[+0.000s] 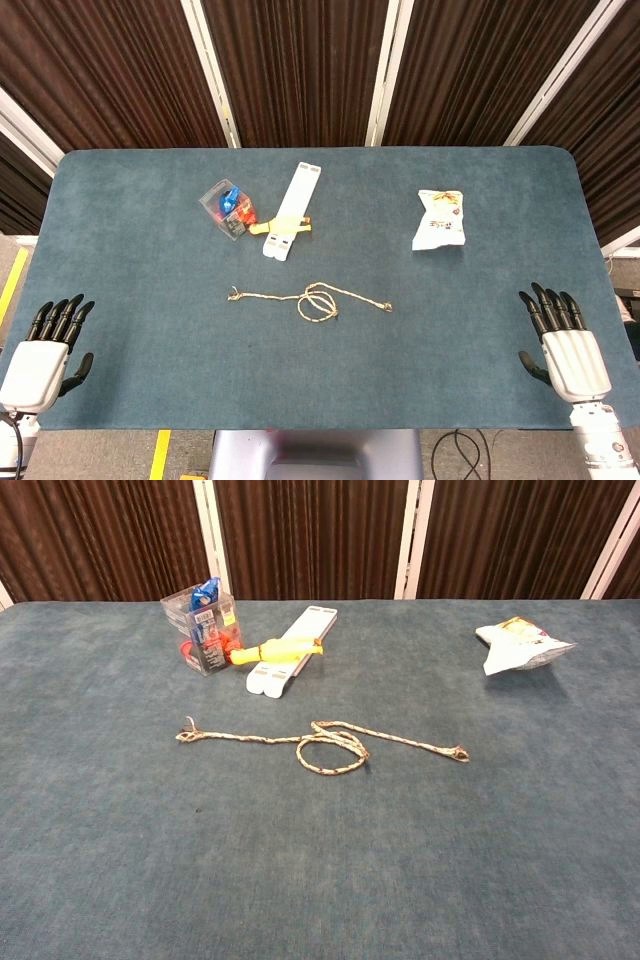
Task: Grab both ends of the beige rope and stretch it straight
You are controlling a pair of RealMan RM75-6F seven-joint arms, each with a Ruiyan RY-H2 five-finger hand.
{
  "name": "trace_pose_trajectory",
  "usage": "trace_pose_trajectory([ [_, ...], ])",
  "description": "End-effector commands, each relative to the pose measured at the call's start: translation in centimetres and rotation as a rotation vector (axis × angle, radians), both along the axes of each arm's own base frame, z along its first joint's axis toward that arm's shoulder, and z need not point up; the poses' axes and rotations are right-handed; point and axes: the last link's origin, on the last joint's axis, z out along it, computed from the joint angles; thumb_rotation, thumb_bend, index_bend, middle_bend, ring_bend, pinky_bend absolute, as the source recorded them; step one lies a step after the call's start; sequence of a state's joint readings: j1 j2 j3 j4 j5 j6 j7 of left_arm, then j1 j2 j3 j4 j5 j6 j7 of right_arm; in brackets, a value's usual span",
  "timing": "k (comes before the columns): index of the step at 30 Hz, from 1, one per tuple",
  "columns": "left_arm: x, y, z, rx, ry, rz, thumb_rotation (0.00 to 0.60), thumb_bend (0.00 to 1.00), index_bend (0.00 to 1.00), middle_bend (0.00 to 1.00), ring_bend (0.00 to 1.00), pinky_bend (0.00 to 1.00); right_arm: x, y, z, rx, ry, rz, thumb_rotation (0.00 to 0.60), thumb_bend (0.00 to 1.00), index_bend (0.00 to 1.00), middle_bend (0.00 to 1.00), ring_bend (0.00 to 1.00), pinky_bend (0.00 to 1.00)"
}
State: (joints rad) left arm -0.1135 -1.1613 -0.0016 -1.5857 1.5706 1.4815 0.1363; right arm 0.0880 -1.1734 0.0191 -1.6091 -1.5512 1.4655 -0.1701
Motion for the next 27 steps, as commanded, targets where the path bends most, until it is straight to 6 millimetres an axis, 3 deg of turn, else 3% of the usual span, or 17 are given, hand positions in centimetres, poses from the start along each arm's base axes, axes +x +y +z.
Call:
trace_pose_trajectory([
  [1,0.1,-0.1,-0.2,-0.005,0.002,-0.005,0.6,0.45,0.0,0.0,0.0,0.05,0.1,0.0,-0.1,0.007,-0.001,0.003,0.6,0.34,0.0,0.0,0.0,0.0],
  [8,1.7,1.0,-2.5,-0.088,-0.081,-0.131,0.6,0.44,0.0,0.0,0.0,0.04,-0.1,-0.2,0.3,-0.001,-0.012,-0.005,0.6,0.34,0.0,0.0,0.0,0.0],
  [14,4.6,4.8,-6.8,-0.202,-0.102,-0.185,0.6,0.44,0.04,0.0,0.0,0.05,0.0,-0.3,-0.2,0.007,-0.002,-0.003,0.6,0.34,0.0,0.0,0.0,0.0],
  [21,8.0,8.2,-11.1,-0.213,-0.067,-0.224,0.6,0.44,0.12,0.0,0.0,0.05,0.2,0.1,-0.3,-0.006,0.007,0.018,0.6,0.34,0.0,0.0,0.0,0.0],
  [27,8.9,10.2,-14.4,-0.245,-0.113,-0.156,0.6,0.44,0.21,0.0,0.0,0.05,0.3,0.3,-0.1,0.004,0.006,0.032,0.6,0.34,0.0,0.0,0.0,0.0],
])
